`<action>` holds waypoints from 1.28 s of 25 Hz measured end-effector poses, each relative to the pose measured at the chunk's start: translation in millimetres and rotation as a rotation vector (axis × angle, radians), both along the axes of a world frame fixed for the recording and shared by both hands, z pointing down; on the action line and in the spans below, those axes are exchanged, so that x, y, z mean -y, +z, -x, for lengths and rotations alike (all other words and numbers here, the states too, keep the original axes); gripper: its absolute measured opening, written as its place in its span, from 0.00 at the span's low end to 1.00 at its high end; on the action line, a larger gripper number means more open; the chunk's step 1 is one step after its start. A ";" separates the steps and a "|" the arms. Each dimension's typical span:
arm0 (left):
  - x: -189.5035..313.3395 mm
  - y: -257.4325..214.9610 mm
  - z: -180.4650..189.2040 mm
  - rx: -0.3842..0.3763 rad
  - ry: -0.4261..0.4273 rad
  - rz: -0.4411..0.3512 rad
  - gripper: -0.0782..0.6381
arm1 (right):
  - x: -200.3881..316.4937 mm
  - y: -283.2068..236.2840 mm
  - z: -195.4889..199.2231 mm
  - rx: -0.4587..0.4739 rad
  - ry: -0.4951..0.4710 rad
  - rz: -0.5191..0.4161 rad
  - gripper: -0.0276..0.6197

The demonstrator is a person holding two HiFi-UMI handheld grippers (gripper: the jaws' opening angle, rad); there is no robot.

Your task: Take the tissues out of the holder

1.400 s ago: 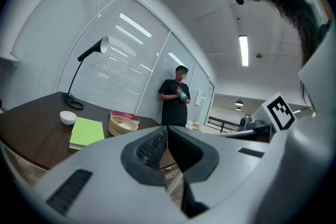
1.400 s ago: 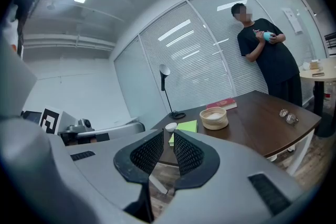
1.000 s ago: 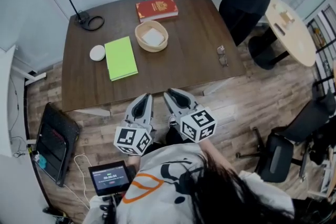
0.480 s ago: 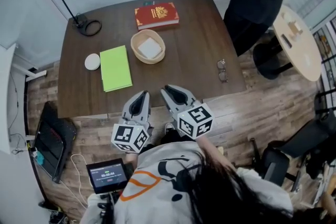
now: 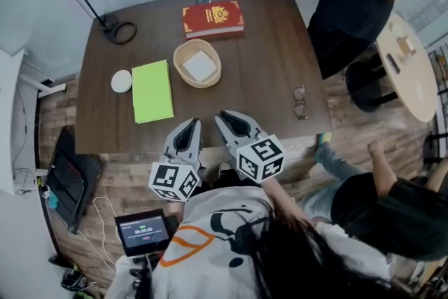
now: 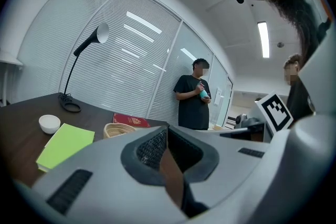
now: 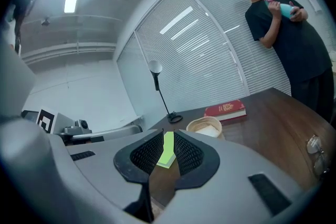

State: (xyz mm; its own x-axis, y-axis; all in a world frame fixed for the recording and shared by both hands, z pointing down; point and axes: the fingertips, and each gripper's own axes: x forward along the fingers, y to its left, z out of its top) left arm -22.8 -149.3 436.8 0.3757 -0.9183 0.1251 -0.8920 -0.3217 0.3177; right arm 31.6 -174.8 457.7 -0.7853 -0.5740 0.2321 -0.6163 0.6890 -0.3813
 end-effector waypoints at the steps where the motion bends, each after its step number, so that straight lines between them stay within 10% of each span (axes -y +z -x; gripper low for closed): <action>1: 1.2 0.8 -0.9 0.002 -0.002 0.003 0.11 | 2.2 1.2 -0.1 0.003 -0.004 0.003 0.15; 32: 82.1 5.6 47.4 0.010 0.072 0.019 0.11 | 75.4 7.4 41.3 -0.027 0.042 0.015 0.15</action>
State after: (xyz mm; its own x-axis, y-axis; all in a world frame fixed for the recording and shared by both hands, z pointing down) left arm -70.2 -231.4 442.4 0.4396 -0.8862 0.1462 -0.8698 -0.3794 0.3154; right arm -9.6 -250.2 465.1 -0.7538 -0.6026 0.2620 -0.6549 0.6565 -0.3742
